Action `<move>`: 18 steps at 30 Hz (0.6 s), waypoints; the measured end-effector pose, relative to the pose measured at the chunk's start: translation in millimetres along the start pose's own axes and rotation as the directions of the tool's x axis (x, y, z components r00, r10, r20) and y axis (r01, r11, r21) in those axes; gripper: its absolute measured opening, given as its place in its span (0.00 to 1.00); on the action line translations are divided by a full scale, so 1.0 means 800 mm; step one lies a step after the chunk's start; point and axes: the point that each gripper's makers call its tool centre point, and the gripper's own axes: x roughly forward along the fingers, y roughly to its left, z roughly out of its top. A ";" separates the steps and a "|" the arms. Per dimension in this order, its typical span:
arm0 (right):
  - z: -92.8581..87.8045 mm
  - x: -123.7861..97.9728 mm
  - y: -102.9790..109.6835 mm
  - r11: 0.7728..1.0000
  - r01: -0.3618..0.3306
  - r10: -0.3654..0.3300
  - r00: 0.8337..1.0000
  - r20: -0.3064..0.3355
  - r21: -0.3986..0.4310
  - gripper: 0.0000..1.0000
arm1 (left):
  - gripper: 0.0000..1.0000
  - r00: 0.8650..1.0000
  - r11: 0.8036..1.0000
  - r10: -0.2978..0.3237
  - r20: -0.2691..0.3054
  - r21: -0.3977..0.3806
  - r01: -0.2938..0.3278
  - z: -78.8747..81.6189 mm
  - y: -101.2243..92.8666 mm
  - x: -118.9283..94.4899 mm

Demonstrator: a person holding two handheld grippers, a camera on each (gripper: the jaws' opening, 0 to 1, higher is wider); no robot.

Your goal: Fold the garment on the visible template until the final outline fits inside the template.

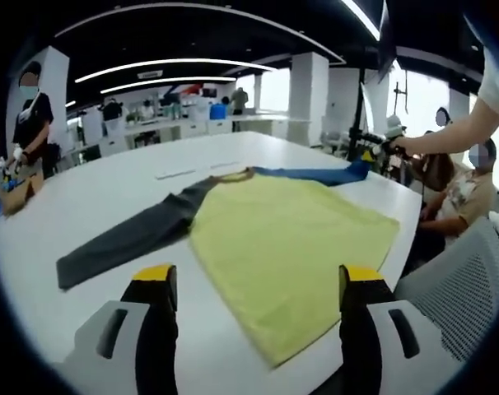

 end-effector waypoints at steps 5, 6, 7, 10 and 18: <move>0.005 0.003 0.012 1.000 -0.008 0.008 1.000 -0.004 -0.015 0.00 | 0.78 1.000 1.000 -0.002 0.000 0.009 0.002 0.000 0.000 -0.002; 0.006 0.004 0.014 1.000 -0.007 0.006 1.000 -0.008 -0.012 0.00 | 0.79 1.000 1.000 -0.003 -0.004 0.006 0.003 -0.001 0.000 -0.002; 0.006 0.004 0.016 1.000 -0.010 0.010 1.000 -0.007 -0.008 0.00 | 0.80 1.000 1.000 -0.003 -0.006 0.001 0.003 -0.002 0.001 -0.002; 0.008 0.004 0.024 1.000 -0.022 0.022 1.000 -0.002 0.014 0.00 | 0.82 1.000 1.000 -0.004 -0.008 0.001 0.004 -0.002 0.000 -0.003; 0.010 0.005 0.044 0.999 -0.035 0.035 0.999 -0.004 0.022 0.00 | 0.84 1.000 1.000 -0.013 0.001 0.002 0.013 0.000 -0.002 -0.007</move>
